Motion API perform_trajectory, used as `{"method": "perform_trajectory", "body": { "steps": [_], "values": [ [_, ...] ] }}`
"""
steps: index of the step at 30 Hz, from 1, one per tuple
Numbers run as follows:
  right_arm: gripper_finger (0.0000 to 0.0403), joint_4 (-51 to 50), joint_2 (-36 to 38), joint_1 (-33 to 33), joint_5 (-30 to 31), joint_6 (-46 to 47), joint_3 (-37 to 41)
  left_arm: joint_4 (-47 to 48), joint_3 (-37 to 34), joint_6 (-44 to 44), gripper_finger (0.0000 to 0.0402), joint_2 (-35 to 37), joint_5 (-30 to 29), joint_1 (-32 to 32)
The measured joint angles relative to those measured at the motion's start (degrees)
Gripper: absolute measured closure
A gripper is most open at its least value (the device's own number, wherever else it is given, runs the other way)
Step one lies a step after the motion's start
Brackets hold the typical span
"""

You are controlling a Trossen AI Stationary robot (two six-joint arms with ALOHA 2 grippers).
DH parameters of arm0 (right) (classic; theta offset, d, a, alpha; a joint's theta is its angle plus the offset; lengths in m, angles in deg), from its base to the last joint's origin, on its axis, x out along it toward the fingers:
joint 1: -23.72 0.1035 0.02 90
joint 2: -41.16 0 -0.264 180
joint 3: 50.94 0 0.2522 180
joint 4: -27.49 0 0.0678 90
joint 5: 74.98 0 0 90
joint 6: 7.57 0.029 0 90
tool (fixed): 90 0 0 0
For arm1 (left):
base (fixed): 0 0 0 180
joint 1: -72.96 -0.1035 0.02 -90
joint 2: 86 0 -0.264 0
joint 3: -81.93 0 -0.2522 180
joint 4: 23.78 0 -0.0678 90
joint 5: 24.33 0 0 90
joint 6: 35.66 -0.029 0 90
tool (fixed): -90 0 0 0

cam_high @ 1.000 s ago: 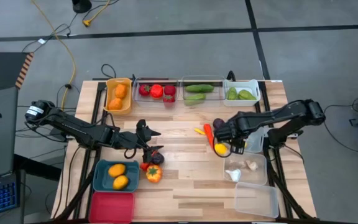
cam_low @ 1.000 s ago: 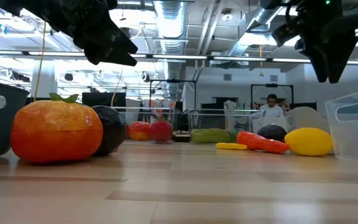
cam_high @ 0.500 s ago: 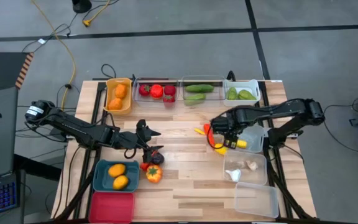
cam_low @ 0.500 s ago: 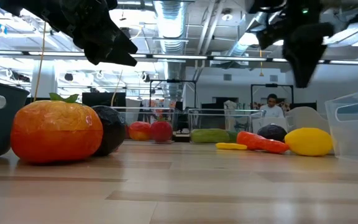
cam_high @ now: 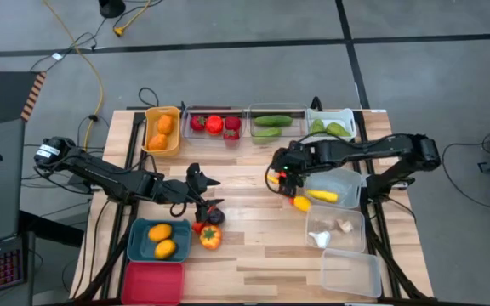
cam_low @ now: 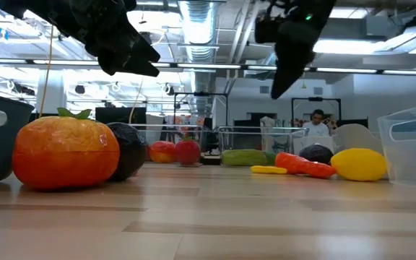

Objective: Sort produce into baskets
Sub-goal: Put the yellow corn into the gray bin

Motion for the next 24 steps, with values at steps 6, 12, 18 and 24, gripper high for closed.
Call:
{"method": "perform_trajectory", "body": {
  "steps": [6, 12, 18, 24],
  "values": [
    [0.0143, 1.9, -6.6, -1.8, 0.0, -0.2, 0.0, 0.0, 0.0, 0.0, 0.0135, 0.0, -0.1, 0.0],
    [0.0144, 3.9, -13.0, -3.3, -0.4, -2.9, 0.0, -0.1, 0.0, 0.0, 0.0135, 0.0, -0.2, 0.0],
    [0.0158, 7.0, -17.6, -4.5, -1.5, -3.2, 0.0, -0.1, 0.0, 0.0, 0.0135, 0.0, -0.2, 0.0],
    [0.0179, 9.0, -19.0, -5.4, -1.5, -4.3, 0.0, 0.0, 0.0, 0.0, 0.0135, 0.0, -0.3, 0.0]
  ]
}}
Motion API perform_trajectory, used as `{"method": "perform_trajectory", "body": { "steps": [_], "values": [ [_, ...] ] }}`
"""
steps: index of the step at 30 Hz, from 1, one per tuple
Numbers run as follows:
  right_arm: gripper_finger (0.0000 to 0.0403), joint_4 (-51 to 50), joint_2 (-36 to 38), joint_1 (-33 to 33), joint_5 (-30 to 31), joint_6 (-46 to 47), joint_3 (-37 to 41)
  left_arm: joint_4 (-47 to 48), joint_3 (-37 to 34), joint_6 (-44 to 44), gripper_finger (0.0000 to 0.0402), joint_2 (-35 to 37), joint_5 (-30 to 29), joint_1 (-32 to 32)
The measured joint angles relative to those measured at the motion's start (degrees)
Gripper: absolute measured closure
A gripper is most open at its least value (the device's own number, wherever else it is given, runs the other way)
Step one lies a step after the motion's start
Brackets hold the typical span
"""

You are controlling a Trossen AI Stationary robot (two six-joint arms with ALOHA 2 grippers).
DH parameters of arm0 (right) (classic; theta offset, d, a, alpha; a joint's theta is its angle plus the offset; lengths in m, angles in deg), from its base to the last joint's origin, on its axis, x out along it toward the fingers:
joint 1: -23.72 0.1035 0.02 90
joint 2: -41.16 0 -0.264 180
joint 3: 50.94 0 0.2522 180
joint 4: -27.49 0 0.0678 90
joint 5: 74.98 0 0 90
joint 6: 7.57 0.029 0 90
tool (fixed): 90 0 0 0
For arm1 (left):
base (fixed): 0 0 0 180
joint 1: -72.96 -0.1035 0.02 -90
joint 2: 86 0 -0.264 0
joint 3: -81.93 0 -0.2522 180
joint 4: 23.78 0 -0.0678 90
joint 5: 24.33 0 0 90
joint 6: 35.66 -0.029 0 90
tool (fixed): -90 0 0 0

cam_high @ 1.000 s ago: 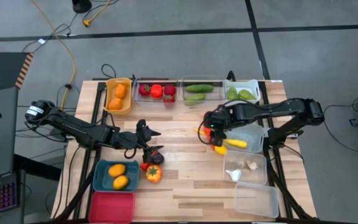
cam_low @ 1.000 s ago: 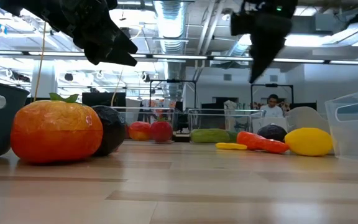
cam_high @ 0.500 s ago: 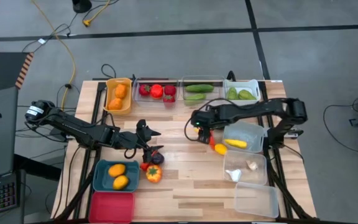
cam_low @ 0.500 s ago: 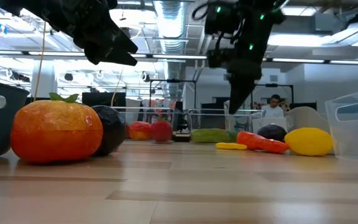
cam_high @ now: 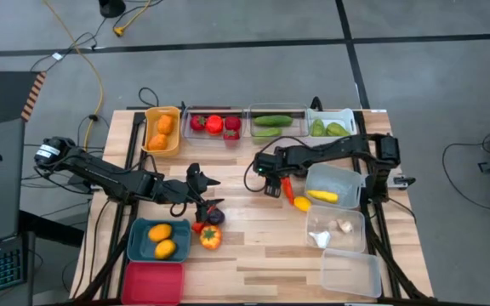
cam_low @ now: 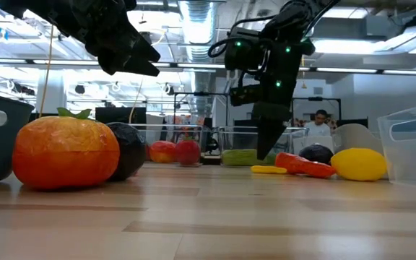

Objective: Sort produce into baskets
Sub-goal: Put the yellow corn into the gray bin

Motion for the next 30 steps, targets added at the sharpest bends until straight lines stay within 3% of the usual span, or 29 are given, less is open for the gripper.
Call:
{"method": "perform_trajectory", "body": {
  "steps": [19, 30],
  "values": [
    [0.0207, 2.7, -6.0, -1.3, -3.0, -0.2, -0.3, 0.0, 0.0, 0.0, 0.0135, 0.0, 0.0, 0.0],
    [0.0321, 2.9, -5.2, -1.3, -3.3, -0.2, 0.0, 0.0, 0.0, 0.0, 0.0135, 0.0, -0.1, 0.0]
  ]
}}
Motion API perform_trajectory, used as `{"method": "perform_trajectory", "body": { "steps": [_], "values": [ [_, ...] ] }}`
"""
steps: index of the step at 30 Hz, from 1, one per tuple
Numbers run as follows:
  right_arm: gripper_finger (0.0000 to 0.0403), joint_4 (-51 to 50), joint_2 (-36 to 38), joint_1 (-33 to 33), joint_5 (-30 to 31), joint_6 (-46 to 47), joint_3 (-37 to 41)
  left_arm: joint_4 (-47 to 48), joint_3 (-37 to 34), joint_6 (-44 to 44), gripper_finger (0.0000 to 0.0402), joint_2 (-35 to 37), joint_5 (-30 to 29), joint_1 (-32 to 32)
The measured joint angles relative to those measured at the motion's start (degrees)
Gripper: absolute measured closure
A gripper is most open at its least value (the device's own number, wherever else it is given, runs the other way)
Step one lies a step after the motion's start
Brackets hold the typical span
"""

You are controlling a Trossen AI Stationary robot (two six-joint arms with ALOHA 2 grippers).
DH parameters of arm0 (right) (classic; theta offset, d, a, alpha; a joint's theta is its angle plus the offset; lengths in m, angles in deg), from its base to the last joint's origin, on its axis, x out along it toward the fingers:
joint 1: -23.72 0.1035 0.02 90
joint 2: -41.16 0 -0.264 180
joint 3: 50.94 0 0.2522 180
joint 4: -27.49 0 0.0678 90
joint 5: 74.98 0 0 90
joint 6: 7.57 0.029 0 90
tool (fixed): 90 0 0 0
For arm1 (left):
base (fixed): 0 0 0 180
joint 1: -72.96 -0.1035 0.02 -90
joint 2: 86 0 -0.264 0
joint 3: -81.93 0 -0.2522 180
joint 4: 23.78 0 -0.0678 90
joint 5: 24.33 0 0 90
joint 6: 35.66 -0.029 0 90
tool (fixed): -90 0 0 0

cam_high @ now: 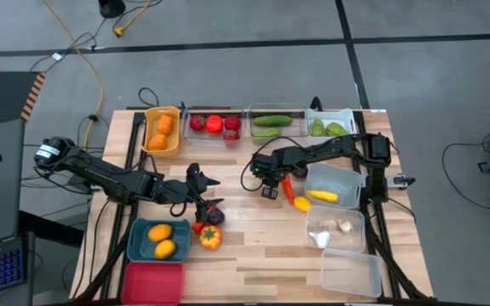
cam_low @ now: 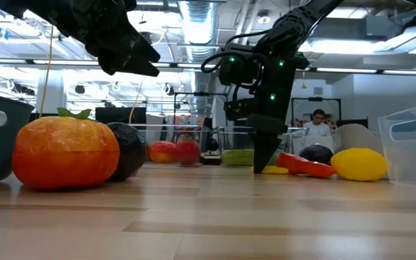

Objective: Sort produce into baskets
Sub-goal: Put the yellow corn into the gray bin

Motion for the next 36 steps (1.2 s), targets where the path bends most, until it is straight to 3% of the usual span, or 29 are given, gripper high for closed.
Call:
{"method": "perform_trajectory", "body": {
  "steps": [8, 26, 36],
  "values": [
    [0.0344, -3.0, -0.1, 0.8, 0.0, 0.1, -1.7, 0.0, 0.0, 0.0, 0.0135, 0.0, -0.1, 0.0],
    [0.0345, -38.8, -0.1, 8.1, -1.0, -2.5, -22.9, 0.0, 0.0, 0.0, 0.0135, 0.0, -0.1, 0.0],
    [0.0345, -42.3, 10.5, 12.1, -0.9, -1.2, -19.5, 0.0, 0.0, 0.0, 0.0135, 0.0, -0.1, 0.0]
  ]
}}
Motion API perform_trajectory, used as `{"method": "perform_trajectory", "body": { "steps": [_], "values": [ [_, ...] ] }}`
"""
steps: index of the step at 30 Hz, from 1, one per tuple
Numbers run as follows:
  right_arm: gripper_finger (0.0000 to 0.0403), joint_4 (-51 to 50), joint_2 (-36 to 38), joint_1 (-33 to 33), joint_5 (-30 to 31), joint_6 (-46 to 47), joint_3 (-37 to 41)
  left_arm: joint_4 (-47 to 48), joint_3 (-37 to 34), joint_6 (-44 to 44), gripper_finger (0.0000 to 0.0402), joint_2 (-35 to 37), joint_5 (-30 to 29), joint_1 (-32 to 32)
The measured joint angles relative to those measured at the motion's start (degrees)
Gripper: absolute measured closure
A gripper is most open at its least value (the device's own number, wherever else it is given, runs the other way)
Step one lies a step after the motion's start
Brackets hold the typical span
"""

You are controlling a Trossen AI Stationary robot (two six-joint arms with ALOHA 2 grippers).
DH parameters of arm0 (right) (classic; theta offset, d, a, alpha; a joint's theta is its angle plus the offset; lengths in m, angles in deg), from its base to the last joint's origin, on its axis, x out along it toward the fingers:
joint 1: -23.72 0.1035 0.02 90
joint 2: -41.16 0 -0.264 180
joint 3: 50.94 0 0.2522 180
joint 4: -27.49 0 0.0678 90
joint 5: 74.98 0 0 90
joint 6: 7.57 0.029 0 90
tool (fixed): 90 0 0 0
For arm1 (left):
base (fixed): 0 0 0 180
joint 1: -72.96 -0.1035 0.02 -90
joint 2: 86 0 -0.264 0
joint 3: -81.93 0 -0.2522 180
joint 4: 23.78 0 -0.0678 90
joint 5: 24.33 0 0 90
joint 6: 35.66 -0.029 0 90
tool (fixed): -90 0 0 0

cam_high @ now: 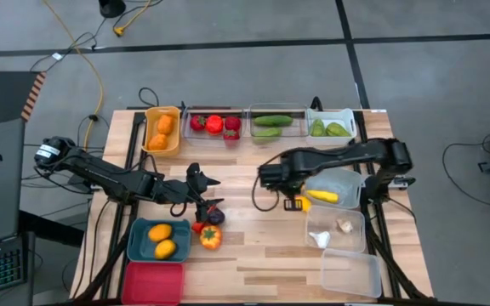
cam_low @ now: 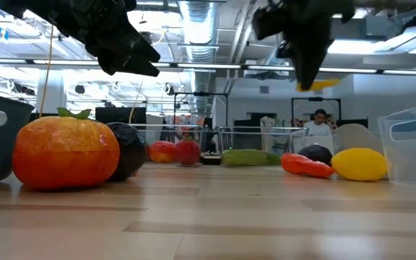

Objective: Sort produce into baskets
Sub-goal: Put the yellow corn into the gray bin

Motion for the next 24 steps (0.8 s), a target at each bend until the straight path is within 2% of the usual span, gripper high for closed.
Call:
{"method": "perform_trajectory", "body": {
  "steps": [12, 19, 24],
  "values": [
    [0.0345, -4.8, 17.4, 4.5, 0.0, 21.1, 14.4, 0.0, 0.0, 0.0, 0.0135, 0.0, 0.1, 0.0],
    [0.0344, -8.3, 20.6, 6.3, 0.0, 23.4, 19.6, 0.0, 0.0, 0.0, 0.0135, 0.0, 0.2, 0.0],
    [0.031, -9.4, 20.2, 6.4, 0.0, 23.3, 19.9, 0.0, 0.0, 0.0, 0.0135, 0.0, 0.2, 0.0]
  ]
}}
